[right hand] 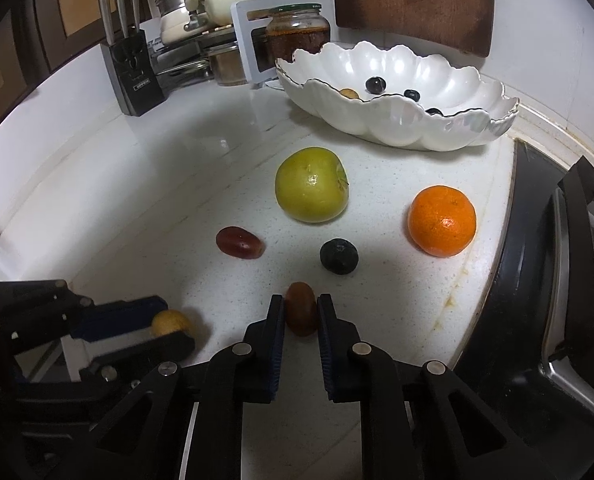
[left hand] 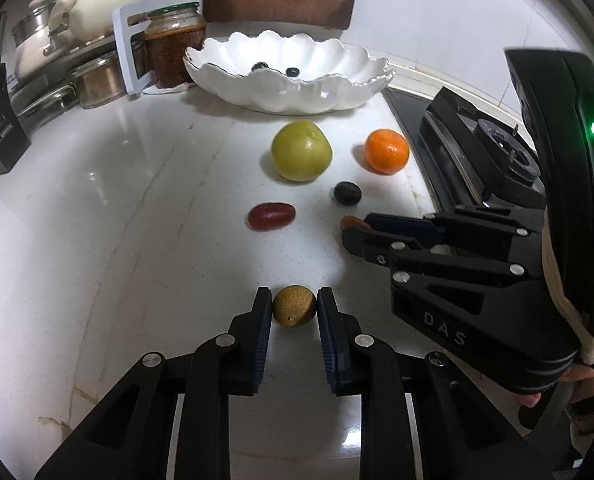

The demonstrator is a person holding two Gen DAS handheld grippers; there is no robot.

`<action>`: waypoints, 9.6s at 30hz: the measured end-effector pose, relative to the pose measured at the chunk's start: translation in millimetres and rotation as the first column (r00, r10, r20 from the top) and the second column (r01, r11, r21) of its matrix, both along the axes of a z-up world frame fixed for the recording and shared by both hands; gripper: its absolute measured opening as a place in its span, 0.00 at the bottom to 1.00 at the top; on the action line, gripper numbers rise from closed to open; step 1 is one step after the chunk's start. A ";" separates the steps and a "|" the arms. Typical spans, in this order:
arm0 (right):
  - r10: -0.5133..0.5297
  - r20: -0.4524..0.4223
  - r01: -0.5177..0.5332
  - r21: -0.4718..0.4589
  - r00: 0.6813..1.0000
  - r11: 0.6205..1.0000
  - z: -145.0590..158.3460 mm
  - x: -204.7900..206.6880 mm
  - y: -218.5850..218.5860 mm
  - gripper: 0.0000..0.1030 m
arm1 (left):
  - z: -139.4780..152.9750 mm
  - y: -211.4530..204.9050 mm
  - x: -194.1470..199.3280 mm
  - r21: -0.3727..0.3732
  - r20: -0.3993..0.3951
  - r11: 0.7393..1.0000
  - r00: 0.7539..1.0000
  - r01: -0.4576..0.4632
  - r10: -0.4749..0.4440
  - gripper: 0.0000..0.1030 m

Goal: Organize fruits
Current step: 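Lift both held fruits and carry them over the white bowl, then open both tools to drop the date and tan fruit into the bowl, then withdraw both open tools from the bowl back toward the remaining fruits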

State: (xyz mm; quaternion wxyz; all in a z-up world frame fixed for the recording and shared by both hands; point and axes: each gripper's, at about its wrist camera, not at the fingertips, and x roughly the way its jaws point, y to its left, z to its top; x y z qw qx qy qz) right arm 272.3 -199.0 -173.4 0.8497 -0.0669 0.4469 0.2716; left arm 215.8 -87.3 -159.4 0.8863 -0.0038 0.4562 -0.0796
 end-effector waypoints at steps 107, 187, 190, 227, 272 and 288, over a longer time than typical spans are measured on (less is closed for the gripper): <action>-0.419 0.122 0.416 0.052 0.900 0.908 133.9 194.5 -9.4 0.17 | 135.5 26.9 253.2 0.007 0.132 0.997 0.988 0.081 -0.081 0.23; -0.419 0.299 0.393 0.145 0.858 0.908 167.3 54.2 -31.7 0.32 | 183.4 29.2 101.2 0.151 0.368 0.983 0.917 0.106 -0.155 0.59; -0.411 0.302 0.382 0.153 0.860 0.912 167.5 44.7 -31.4 0.32 | 182.9 31.1 90.7 0.146 0.372 0.984 0.916 0.101 -0.149 0.59; -0.273 0.215 0.262 0.079 0.938 0.962 116.7 -11.1 -21.0 0.32 | 117.5 28.8 20.7 0.171 0.303 0.979 0.940 0.108 -0.157 0.59; -0.222 -0.017 0.223 0.033 0.975 0.974 17.8 16.6 -11.5 0.32 | 15.3 20.8 42.0 0.042 0.102 0.987 0.983 0.152 -0.156 0.55; -0.232 -0.043 0.233 0.027 0.972 0.972 3.5 32.4 -9.0 0.32 | -2.0 13.6 56.5 0.010 0.063 0.986 0.984 0.168 -0.169 0.50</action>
